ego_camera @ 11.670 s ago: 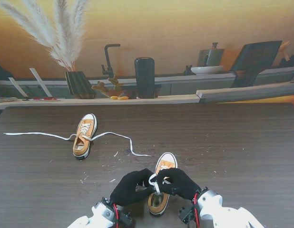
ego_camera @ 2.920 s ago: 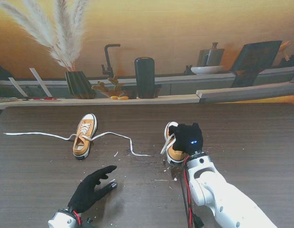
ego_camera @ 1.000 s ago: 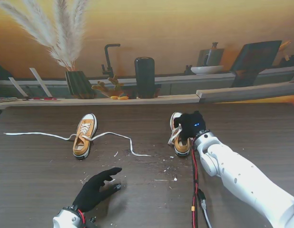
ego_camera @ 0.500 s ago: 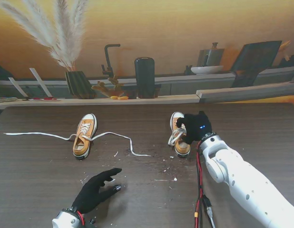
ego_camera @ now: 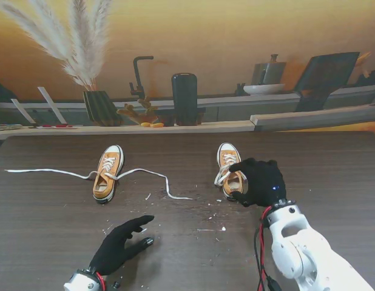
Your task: Tie the shoelaces into a bow on the shoes
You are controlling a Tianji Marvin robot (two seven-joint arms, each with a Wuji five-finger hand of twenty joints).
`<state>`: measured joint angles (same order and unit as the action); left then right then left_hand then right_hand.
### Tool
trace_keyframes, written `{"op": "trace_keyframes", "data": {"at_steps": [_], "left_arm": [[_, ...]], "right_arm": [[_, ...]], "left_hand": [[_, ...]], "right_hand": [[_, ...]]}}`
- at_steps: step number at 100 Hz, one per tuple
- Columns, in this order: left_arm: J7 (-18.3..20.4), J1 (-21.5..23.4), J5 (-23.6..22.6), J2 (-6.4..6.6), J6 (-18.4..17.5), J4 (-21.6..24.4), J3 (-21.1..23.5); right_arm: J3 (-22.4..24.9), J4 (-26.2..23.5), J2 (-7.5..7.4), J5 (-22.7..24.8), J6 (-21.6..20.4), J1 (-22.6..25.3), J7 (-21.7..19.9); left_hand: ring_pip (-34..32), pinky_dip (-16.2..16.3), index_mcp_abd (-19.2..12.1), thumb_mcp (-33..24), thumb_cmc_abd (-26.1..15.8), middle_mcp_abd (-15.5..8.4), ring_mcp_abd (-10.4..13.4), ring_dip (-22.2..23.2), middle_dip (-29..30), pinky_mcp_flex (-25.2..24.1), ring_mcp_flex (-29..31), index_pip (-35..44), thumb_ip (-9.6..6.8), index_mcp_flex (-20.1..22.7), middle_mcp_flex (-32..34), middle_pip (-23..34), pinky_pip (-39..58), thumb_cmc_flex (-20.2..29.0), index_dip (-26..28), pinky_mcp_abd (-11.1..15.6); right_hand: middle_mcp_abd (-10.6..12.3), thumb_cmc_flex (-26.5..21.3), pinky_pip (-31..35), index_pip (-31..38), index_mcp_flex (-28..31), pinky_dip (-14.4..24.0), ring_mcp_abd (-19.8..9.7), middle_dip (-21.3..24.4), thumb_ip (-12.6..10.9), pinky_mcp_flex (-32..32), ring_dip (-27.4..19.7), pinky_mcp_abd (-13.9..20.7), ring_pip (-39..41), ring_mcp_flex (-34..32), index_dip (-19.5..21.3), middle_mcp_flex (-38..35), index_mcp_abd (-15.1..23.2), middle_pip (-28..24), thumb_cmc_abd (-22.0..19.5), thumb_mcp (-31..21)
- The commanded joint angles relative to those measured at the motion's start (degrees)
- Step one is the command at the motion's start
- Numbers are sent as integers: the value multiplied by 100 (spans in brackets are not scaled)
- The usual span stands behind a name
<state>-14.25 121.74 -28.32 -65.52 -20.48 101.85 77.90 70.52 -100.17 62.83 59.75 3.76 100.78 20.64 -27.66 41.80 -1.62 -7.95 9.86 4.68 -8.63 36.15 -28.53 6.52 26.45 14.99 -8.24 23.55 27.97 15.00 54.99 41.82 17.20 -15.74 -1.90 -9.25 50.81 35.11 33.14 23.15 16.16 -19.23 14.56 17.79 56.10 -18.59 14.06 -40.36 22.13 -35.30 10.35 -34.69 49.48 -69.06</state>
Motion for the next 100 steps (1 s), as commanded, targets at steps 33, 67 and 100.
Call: {"op": "trace_keyframes", "data": {"at_steps": [33, 67, 100], "left_arm": [[59, -26, -166, 13, 72, 63, -136], [171, 171, -745, 77, 715, 605, 71], [792, 13, -1561, 186, 1780, 1230, 576]], "right_arm": [[28, -147, 230, -648, 212, 1315, 756], [0, 11, 283, -1126, 137, 1338, 619], [66, 7, 307, -1333, -129, 1372, 597]], "left_hand": [[42, 87, 40, 174, -178, -5, -34, -51, 125, -34, -58, -27, -65, 133, -95, -105, -44, 70, 109, 112], [311, 10, 49, 183, -182, -23, -22, -219, 141, -51, -138, -51, -61, 117, -119, -129, -182, 53, 102, 133], [472, -41, 24, 199, -162, -65, 28, -273, 161, -99, -233, -37, -76, 208, -165, -175, -308, 60, 128, 199]], "right_hand": [[-202, -63, -450, -383, -486, -419, 286, 201, -252, -758, -1409, 351, -417, 649, -191, 721, -409, 397, -754, 769], [-259, -236, -546, -418, -654, -482, 382, 202, -330, -978, -2125, 384, -531, 727, -194, 888, -578, 386, -1198, 1213], [-268, -275, -523, -392, -656, -459, 379, 193, -343, -953, -2200, 372, -483, 652, -190, 874, -593, 353, -1220, 1251]]}}
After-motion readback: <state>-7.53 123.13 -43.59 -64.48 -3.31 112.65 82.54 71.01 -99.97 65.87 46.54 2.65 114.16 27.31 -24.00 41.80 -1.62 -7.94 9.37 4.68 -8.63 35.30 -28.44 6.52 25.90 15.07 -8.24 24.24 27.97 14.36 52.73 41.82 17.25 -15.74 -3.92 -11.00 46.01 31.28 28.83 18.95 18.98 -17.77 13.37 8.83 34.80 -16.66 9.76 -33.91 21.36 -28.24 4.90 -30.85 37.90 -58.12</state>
